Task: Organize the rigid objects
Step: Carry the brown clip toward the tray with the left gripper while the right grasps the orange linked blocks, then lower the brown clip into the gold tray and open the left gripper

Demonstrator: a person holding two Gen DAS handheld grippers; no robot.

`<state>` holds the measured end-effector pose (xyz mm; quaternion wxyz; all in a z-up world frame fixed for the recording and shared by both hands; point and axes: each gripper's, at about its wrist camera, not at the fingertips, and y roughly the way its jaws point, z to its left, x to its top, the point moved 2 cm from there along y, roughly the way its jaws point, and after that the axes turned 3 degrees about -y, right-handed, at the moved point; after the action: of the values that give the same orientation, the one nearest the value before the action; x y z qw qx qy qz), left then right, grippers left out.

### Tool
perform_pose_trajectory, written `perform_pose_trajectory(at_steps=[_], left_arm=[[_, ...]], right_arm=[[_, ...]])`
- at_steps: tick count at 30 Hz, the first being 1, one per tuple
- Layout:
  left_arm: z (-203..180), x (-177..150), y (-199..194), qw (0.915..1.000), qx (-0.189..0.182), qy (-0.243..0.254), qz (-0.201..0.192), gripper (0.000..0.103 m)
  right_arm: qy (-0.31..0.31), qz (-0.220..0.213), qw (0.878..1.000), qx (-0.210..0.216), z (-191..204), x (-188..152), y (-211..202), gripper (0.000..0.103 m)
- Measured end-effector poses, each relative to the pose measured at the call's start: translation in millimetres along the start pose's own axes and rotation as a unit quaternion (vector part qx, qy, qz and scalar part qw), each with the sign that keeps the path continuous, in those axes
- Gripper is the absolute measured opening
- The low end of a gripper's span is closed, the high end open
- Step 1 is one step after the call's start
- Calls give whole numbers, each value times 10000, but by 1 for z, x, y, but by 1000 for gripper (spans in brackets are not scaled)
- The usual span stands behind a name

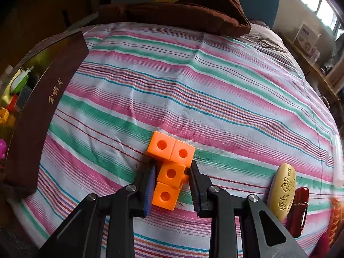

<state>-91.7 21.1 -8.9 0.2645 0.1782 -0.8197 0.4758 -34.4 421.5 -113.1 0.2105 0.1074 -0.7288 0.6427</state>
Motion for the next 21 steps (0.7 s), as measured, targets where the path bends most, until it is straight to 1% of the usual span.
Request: perform_pose_trajectory(at_steps=[4, 8, 11, 15, 16, 17, 18, 21], left_arm=[[-3, -2, 20, 9994, -199, -100, 275, 59], [-3, -7, 47, 9982, -152, -142, 555, 59], [3, -14, 66, 9967, 31, -169, 799, 59], [17, -30, 84, 9917, 321, -203, 1229, 59], [19, -32, 85, 9914, 347, -205, 1248, 59], [20, -34, 83, 9917, 291, -189, 1237, 59], [18, -35, 81, 9921, 288, -136, 1212, 59], [12, -36, 76, 9934, 453, 156, 1043, 60]], right_arm=[[-2, 2, 10000, -2, 0, 0, 0, 30], [-25, 0, 10000, -15, 0, 0, 0, 30], [-30, 2, 10000, -8, -1, 1, 0, 30], [-56, -1, 10000, -23, 0, 1, -1, 30], [-56, -1, 10000, -21, 0, 1, -1, 30], [-52, 0, 10000, -21, 0, 1, -1, 30], [-155, -11, 9999, 33, 1, 1, -1, 30], [-256, -21, 9996, 86, 1, 1, -1, 30]])
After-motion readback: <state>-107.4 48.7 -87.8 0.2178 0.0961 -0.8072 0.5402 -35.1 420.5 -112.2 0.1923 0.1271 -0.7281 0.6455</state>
